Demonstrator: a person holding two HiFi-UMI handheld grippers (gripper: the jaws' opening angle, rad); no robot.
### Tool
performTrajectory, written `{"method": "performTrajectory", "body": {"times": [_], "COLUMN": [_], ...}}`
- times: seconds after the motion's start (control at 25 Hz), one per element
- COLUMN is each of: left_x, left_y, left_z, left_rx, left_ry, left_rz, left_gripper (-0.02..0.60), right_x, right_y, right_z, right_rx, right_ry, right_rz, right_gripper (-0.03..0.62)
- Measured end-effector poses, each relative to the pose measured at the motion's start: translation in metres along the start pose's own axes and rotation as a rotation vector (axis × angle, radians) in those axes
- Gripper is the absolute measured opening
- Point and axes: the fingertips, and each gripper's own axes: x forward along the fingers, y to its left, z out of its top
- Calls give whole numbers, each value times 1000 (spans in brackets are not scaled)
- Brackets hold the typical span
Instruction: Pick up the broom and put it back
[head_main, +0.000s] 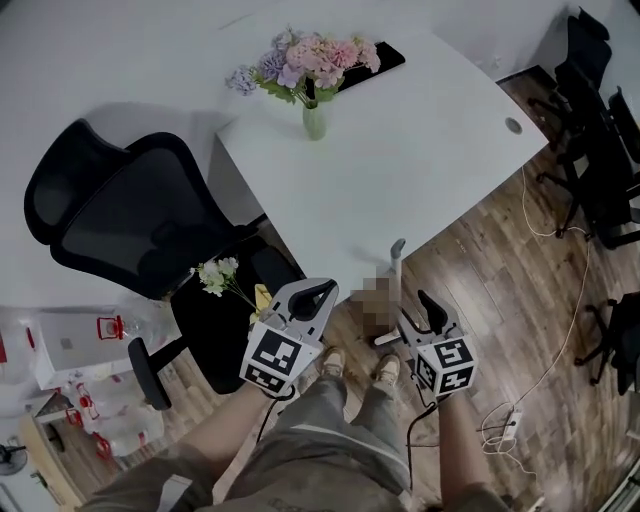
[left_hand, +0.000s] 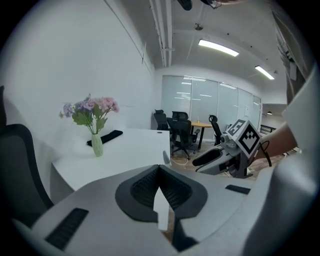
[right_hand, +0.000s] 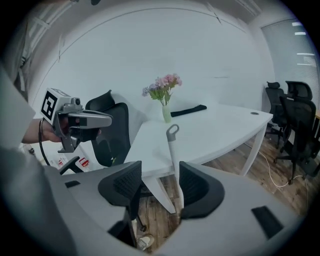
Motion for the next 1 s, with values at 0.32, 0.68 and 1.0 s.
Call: {"method": "performTrajectory", "body": {"times": [0.32, 0.68, 1.0], "left_x": [35, 52, 56], "left_y": [8, 23, 21], "left_z": [-49, -67, -76], "left_rx": [-43, -47, -48], "left_ry": [50, 41, 31], "left_rz": [74, 134, 162], "left_gripper": [15, 15, 15], "right_x": [60, 111, 115], "right_y": [-32, -44, -51], "right_z": [-46, -77, -80], "right_rx": [-37, -79, -125], "right_ry": [54, 76, 31], "right_rz": [36, 83, 49], "right_gripper": [243, 234, 117]}}
